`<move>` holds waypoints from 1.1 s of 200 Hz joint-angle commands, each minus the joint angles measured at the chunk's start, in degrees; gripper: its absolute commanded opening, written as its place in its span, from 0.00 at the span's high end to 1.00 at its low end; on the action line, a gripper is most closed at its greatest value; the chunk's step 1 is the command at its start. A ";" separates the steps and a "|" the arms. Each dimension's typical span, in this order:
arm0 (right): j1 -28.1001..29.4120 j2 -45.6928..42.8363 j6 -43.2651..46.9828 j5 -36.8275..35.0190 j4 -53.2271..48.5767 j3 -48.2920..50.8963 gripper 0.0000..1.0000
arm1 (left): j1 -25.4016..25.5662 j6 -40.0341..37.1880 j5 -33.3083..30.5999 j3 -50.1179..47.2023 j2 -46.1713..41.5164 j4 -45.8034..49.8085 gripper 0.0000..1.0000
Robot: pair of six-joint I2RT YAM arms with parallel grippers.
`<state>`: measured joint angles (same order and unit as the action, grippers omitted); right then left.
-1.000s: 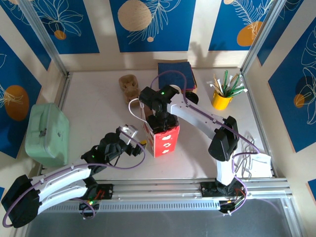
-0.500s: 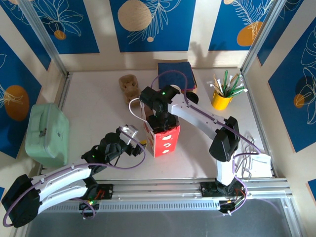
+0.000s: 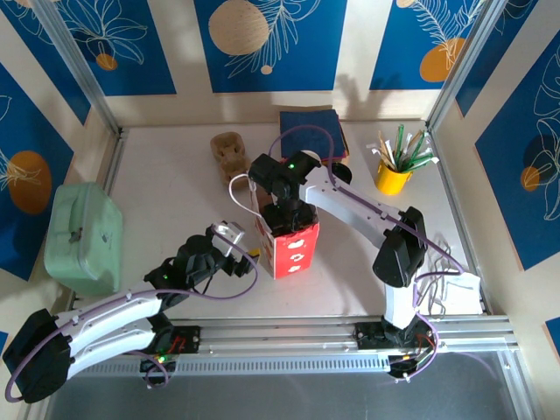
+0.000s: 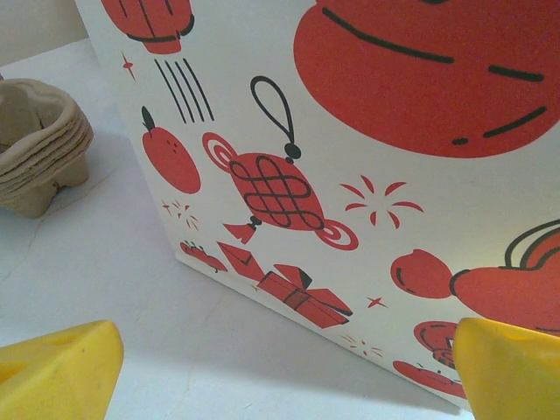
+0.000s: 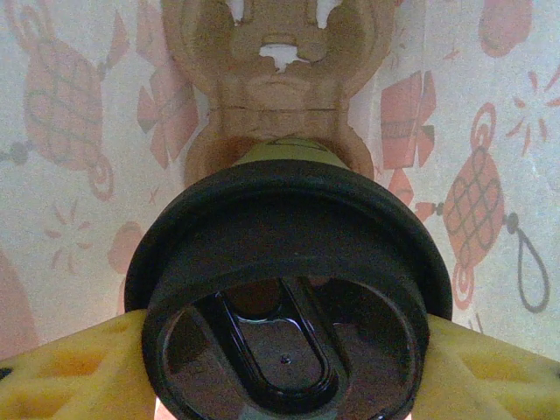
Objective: Pack the takeout coffee
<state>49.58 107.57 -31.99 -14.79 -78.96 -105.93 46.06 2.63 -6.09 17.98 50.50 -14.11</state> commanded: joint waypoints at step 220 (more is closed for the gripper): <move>-0.90 -1.84 -0.36 2.31 0.48 3.01 0.43 | 0.52 -0.61 -1.31 0.94 1.00 -0.49 0.03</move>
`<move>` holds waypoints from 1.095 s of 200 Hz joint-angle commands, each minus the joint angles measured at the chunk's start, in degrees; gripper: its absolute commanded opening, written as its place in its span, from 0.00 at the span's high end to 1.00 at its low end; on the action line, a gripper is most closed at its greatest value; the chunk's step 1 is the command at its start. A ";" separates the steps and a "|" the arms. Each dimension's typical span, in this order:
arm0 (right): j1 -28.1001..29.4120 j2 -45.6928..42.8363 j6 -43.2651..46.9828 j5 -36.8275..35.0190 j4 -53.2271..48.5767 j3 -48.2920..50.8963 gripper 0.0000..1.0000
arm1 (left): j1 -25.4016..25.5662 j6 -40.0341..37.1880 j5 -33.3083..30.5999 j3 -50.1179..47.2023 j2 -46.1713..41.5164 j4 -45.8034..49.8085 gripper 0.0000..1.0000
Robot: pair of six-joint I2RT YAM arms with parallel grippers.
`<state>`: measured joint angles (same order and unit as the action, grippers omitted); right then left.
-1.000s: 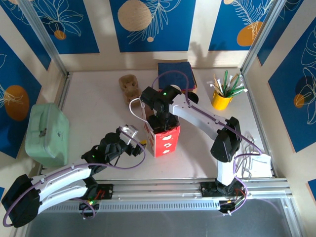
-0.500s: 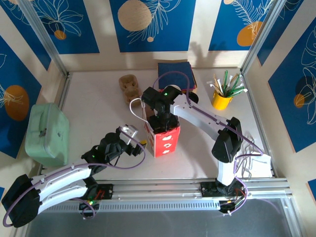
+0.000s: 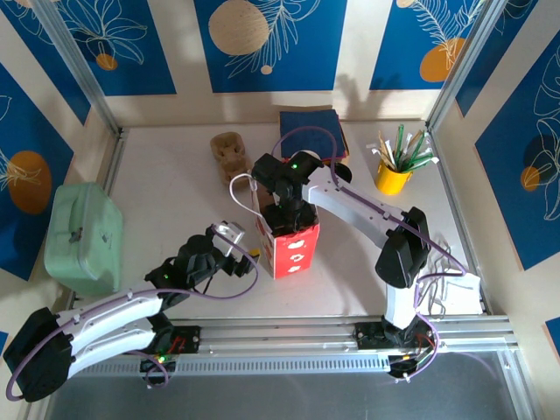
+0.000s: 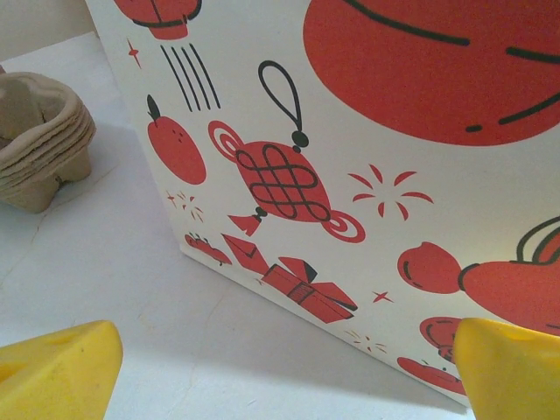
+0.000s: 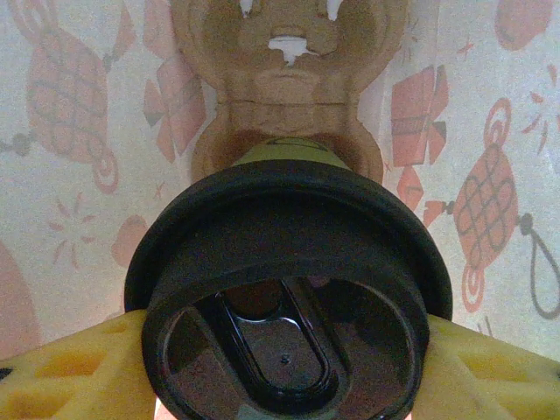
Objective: Pack the takeout coffee
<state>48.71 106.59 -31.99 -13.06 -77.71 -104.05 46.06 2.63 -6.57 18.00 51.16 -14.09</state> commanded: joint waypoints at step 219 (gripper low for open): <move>0.51 1.96 -0.09 0.58 -0.51 0.34 0.43 | 0.52 -0.70 -0.72 1.26 0.99 -0.76 0.03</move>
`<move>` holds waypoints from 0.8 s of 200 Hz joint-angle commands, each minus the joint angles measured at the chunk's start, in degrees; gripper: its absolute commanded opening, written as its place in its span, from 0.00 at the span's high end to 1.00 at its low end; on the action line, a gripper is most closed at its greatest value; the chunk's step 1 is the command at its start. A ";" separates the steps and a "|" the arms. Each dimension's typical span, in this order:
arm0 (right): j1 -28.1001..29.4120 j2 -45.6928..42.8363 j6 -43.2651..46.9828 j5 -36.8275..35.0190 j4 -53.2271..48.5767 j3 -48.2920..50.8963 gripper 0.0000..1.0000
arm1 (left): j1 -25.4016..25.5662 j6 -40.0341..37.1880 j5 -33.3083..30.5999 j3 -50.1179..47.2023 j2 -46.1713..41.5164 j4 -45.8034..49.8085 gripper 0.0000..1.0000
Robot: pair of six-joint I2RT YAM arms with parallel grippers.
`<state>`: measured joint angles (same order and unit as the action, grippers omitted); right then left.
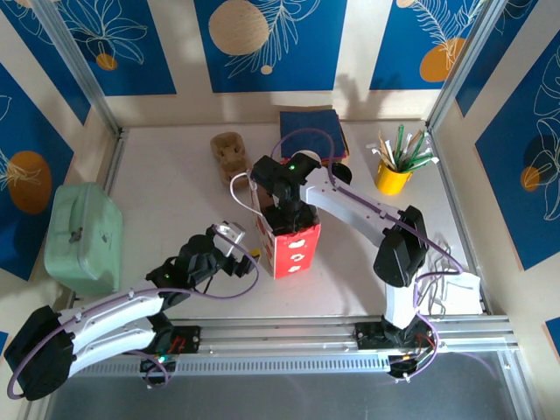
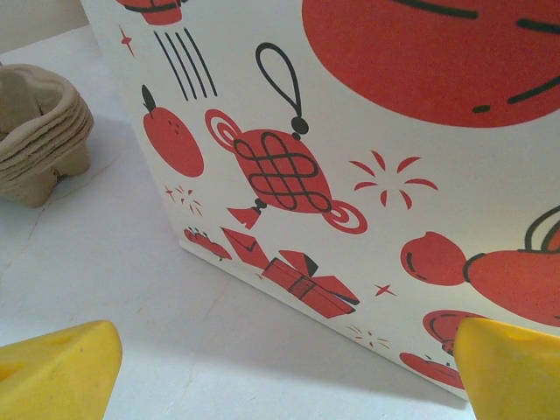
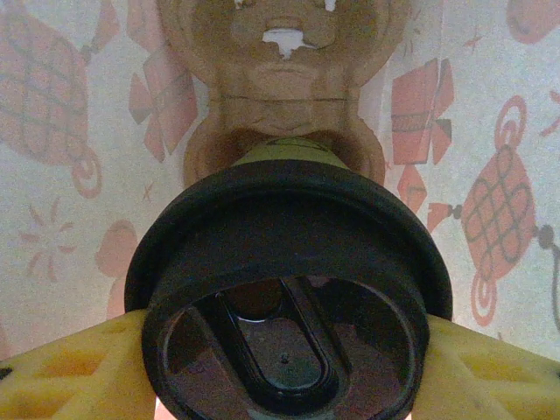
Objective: Pack the takeout coffee
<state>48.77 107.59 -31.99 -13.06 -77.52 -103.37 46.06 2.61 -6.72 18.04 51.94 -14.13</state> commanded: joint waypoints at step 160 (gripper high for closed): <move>0.52 0.78 -0.39 0.59 -0.26 0.17 0.44 | 0.52 -0.68 -2.27 0.33 -2.17 -0.05 0.02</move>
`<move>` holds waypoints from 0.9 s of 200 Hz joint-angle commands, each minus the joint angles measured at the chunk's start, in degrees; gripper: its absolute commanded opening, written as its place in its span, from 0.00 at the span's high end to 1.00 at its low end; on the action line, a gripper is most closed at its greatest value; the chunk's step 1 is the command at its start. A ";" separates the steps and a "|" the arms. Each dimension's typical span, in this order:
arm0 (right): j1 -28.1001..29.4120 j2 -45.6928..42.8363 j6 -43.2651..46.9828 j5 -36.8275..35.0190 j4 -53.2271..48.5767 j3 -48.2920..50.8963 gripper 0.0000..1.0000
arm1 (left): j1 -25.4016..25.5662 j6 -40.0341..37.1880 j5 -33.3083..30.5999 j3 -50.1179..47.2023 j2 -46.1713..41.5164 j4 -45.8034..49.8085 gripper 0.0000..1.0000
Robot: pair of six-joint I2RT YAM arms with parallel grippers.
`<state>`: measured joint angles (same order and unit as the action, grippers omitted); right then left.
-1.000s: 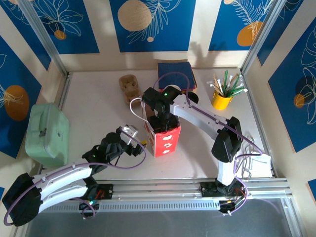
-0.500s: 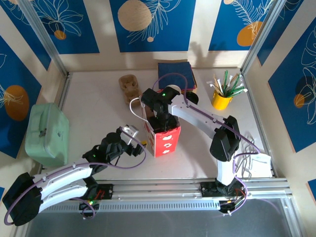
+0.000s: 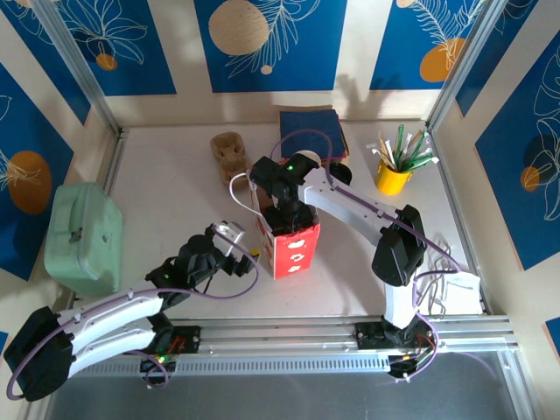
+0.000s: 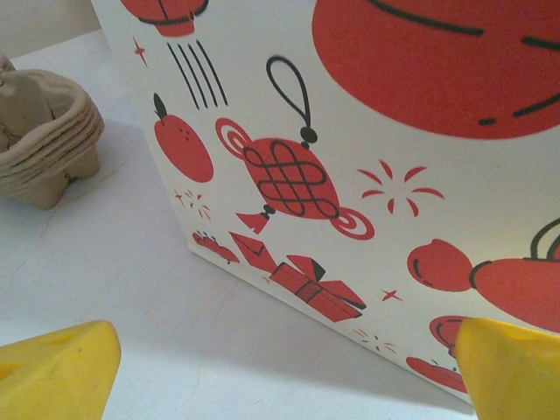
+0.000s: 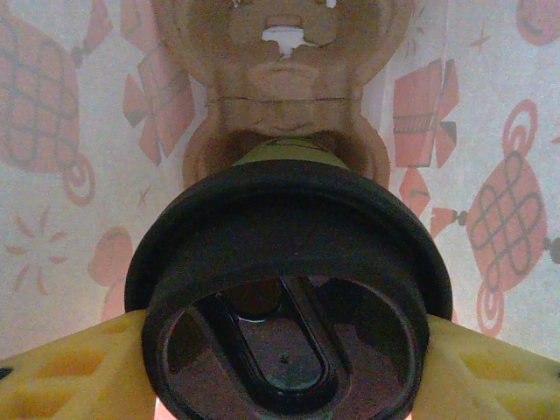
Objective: Pack the takeout coffee
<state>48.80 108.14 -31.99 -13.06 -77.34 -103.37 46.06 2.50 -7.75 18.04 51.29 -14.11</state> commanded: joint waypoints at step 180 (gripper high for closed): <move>0.68 0.30 -0.54 1.26 2.46 2.74 0.43 | 0.55 -0.57 -2.97 -0.01 -3.22 0.57 0.01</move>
<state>49.10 108.14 -31.99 -13.04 -75.42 -101.43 46.06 2.48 -9.72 18.04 49.17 -14.06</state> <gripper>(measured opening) 0.621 0.987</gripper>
